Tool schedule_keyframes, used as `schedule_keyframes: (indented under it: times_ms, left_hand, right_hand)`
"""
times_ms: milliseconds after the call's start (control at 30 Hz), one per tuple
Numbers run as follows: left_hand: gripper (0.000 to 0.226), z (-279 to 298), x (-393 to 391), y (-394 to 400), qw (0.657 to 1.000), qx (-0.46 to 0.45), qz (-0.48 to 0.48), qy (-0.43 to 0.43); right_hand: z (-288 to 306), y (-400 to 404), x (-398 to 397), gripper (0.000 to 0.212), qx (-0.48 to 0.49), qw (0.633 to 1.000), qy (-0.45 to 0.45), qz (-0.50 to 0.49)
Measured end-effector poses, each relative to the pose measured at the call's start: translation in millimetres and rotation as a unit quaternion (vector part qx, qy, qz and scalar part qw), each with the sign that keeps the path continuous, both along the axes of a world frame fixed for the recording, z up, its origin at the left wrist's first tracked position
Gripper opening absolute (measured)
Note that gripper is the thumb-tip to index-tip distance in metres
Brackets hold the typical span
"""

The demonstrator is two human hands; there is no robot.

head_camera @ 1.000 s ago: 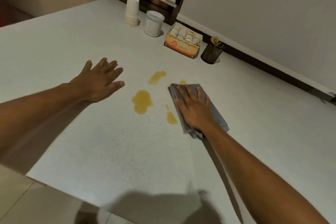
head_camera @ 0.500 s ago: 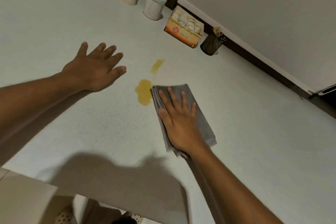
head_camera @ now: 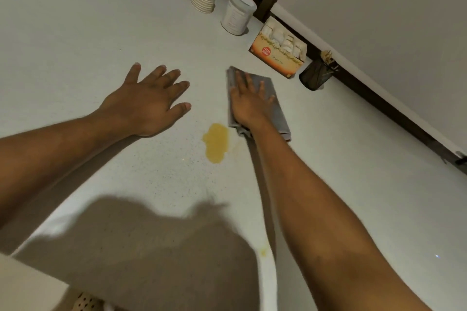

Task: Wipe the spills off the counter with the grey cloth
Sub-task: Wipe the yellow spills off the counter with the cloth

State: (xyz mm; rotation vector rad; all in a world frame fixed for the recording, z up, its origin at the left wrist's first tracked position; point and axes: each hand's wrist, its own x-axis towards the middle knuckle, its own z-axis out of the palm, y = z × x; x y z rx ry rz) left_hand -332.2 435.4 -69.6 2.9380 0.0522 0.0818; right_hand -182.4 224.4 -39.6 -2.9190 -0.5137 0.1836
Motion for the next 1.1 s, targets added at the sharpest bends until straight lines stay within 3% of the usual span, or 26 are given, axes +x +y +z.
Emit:
schedule_keyframes:
  times_ms: [167,233,333,400,433,500,567,633,700,733,833,900,1000,1100]
  left_hand:
    - [0.089,1.3,-1.7,1.1,1.000,0.012,-0.004,0.005]
    - [0.085,1.8,-3.8,1.1,1.000,0.023,-0.008,-0.002]
    - [0.080,2.5,-4.6,0.6,0.999,0.028,-0.007,-0.013]
    - [0.077,4.5,-5.0,-0.7,1.000,0.018,-0.005,-0.015]
    - [0.076,5.2,-5.4,-2.0,1.000,0.009,-0.004,-0.018]
    - [0.073,7.3,-6.0,-3.6,1.000,-0.008,0.000,-0.030]
    - [0.073,8.4,-8.3,-3.4,0.999,-0.017,-0.004,-0.045]
    - [0.075,8.1,-9.7,-2.1,0.999,-0.021,-0.007,-0.048]
    - [0.078,9.5,-11.4,0.1,0.999,-0.015,-0.015,-0.040]
    - [0.079,10.0,-11.7,1.0,0.999,-0.005,-0.022,-0.041]
    - [0.079,8.5,-13.0,2.0,0.997,0.026,-0.034,-0.058]
    - [0.078,9.2,-13.4,2.4,0.997,0.024,-0.034,-0.057]
    - [0.078,10.5,-12.6,-0.5,0.998,0.010,-0.040,-0.042]
    - [0.081,11.2,-11.5,-5.1,0.999,0.005,-0.042,-0.024]
  right_hand:
    - [-16.7,-35.4,-80.7,0.058,0.010,0.984,-0.028,0.175]
    - [-12.4,-77.7,-72.5,0.056,-0.009,0.982,-0.029,0.185]
    - [4.7,-124.4,-31.2,0.056,-0.035,0.999,-0.032,0.004]
    - [9.6,-114.1,-18.3,0.058,-0.011,0.986,0.001,-0.167]
    - [8.5,-98.3,-21.7,0.059,-0.004,0.979,0.007,-0.205]
    - [1.0,-60.8,-41.0,0.062,0.005,0.986,0.002,-0.165]
    - [-10.6,-38.4,-73.9,0.063,0.003,0.999,-0.022,-0.032]
    - [-14.8,-48.7,-98.4,0.062,-0.004,0.995,-0.026,0.098]
    - [-6.5,-80.2,-90.2,0.058,-0.018,0.986,-0.022,0.165]
    - [-1.3,-98.2,-79.6,0.057,-0.030,0.988,-0.032,0.150]
    - [10.9,-145.3,-62.1,0.055,-0.027,0.998,-0.025,-0.049]
    - [8.5,-159.7,-83.4,0.056,-0.016,0.992,-0.003,-0.129]
    - [-2.7,-165.9,-152.2,0.057,-0.002,0.992,-0.004,-0.125]
    - [-11.8,-139.2,-217.6,0.063,-0.019,0.999,-0.029,-0.019]
